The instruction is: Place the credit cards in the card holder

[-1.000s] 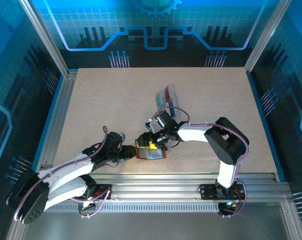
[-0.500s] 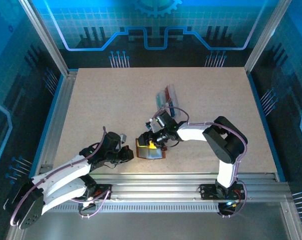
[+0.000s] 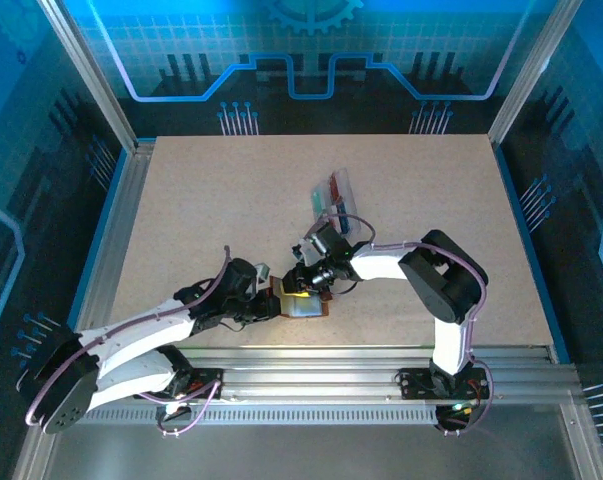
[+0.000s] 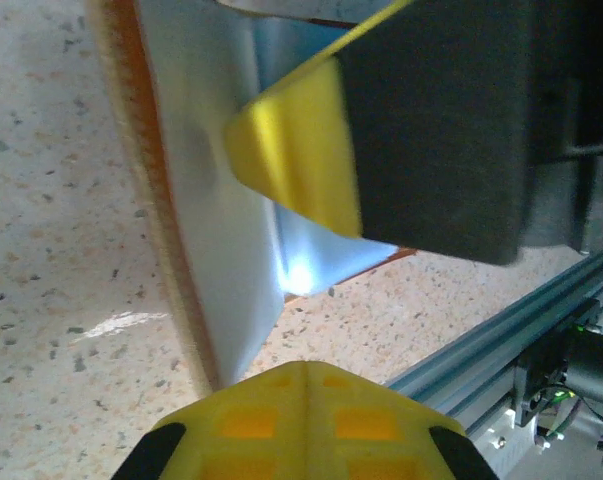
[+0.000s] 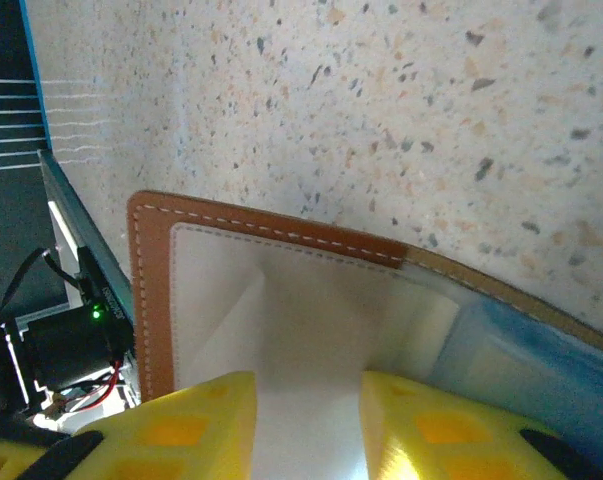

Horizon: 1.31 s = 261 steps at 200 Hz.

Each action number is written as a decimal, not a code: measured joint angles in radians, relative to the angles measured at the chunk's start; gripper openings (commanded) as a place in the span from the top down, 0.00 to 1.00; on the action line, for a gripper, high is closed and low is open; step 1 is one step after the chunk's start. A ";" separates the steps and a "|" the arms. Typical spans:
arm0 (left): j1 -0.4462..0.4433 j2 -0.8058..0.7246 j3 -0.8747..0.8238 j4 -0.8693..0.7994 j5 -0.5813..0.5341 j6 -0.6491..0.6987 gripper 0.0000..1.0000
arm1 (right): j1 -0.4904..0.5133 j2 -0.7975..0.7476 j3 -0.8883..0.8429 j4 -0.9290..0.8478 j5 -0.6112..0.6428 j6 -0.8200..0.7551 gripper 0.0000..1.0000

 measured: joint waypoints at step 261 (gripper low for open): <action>0.070 0.323 0.090 0.050 -0.092 0.111 1.00 | 0.010 -0.029 0.061 -0.177 0.116 -0.118 0.50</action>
